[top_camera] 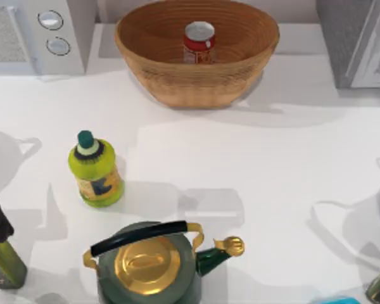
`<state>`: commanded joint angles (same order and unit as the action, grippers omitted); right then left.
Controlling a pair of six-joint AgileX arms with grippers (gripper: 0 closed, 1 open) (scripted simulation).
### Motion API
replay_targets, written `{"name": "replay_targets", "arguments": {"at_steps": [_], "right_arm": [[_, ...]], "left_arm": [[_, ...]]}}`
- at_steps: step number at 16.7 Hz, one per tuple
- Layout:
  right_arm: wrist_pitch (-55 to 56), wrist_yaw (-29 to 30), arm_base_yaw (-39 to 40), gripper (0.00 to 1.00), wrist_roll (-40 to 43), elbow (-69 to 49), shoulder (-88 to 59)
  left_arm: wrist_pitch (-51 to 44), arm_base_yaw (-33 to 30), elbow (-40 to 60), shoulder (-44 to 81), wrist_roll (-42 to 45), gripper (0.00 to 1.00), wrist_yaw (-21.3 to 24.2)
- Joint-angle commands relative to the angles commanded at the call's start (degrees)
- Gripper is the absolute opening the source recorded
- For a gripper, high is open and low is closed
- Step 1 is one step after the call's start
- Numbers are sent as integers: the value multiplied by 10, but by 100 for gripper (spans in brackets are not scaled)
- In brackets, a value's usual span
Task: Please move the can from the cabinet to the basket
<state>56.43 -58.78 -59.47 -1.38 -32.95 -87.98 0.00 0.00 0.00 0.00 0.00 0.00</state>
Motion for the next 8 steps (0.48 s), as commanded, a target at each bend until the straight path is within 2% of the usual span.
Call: {"name": "replay_targets", "arguments": {"at_steps": [8], "right_arm": [[-402, -11, -11, 100, 1, -343, 44]], "left_arm": [[0, 0, 0, 0, 0, 100, 0]]}}
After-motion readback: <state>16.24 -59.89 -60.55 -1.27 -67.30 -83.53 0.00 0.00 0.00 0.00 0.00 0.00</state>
